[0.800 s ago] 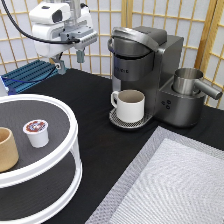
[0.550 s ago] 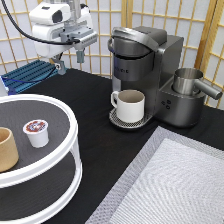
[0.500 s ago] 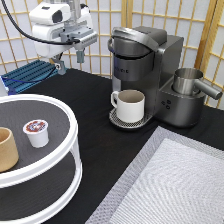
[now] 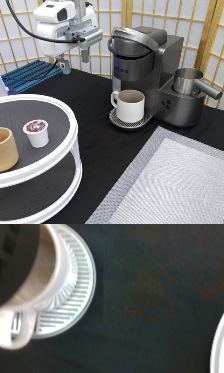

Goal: Make coffee

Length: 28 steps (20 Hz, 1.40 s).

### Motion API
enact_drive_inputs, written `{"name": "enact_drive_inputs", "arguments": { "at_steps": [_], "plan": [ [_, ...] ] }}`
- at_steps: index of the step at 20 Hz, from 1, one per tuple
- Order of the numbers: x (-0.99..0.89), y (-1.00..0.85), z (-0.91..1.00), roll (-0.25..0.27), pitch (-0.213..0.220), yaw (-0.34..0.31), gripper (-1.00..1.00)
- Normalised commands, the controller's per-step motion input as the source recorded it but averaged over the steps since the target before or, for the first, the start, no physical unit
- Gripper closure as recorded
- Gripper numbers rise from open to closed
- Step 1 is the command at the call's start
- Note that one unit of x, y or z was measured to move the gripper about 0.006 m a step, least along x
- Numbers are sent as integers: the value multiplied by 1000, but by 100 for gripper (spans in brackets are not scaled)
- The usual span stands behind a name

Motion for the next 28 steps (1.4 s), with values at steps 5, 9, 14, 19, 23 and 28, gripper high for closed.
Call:
{"name": "enact_drive_inputs", "arguments": {
  "at_steps": [5,9,14,19,23,28],
  "plan": [
    [946,-95,869,78,133,0,-100],
    [930,-34,850,87,158,0,-100],
    [903,-15,810,119,177,0,-100],
    [745,-155,430,254,197,0,-100],
    [299,-279,19,287,99,0,-100],
    [103,-73,-11,84,13,-21,-100]
  ]
}}
